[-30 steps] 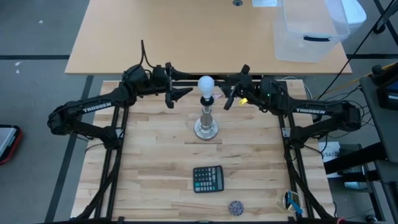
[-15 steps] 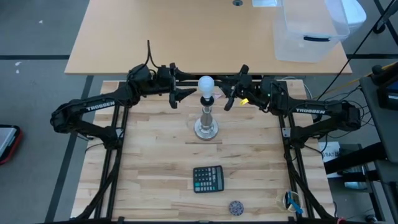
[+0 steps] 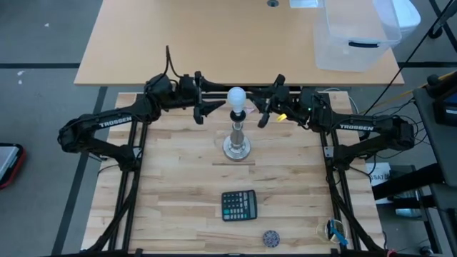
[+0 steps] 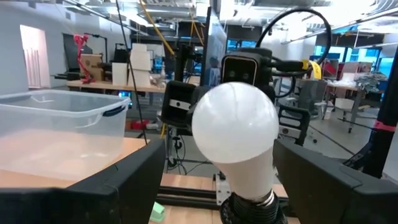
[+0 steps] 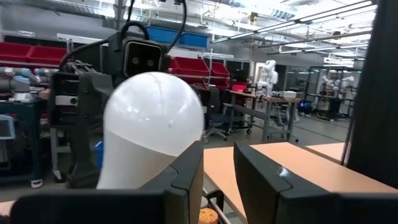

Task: Screw lightbulb
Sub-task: Insert the light bulb into the lamp

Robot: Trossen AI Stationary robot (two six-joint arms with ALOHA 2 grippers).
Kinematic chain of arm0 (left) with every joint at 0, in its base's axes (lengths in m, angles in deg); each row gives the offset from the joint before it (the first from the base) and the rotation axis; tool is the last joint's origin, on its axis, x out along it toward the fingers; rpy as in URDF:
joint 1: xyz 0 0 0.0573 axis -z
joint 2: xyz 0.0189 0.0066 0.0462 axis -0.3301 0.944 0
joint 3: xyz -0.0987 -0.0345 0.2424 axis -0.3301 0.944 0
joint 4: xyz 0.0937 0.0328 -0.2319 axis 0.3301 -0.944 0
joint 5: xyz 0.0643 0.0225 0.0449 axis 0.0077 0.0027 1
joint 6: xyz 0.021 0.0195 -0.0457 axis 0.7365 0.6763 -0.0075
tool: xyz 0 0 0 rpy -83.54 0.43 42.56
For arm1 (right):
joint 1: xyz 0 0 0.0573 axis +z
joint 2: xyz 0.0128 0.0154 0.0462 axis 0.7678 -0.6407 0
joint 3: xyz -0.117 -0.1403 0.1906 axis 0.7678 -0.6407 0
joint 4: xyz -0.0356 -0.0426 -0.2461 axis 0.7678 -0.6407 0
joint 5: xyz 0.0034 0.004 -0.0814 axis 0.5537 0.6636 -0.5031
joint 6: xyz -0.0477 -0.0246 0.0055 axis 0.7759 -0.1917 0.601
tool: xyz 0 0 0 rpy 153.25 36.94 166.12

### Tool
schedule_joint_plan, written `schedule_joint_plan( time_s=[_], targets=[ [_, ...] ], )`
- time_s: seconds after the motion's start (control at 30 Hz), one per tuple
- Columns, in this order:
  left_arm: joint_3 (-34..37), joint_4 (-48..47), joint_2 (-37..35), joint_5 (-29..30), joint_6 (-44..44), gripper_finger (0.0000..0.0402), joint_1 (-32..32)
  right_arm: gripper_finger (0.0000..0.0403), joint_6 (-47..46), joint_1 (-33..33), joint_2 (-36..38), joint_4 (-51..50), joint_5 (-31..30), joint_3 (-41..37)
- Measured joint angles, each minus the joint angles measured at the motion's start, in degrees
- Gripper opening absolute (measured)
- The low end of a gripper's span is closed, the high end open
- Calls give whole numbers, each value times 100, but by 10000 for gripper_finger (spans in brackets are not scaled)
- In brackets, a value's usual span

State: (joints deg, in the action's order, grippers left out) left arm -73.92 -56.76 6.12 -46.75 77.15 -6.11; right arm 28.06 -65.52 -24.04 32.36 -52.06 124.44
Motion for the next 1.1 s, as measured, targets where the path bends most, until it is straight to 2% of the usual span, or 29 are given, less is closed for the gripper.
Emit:
schedule_joint_plan(
  time_s=[0.73,1.1],
  targets=[
    [-205,-105,0,63,105,302,227,82,25,10,1,37,51,0],
    [-205,-90,273,46,59,302,232,82,37,8,1,36,49,0]
  ],
)
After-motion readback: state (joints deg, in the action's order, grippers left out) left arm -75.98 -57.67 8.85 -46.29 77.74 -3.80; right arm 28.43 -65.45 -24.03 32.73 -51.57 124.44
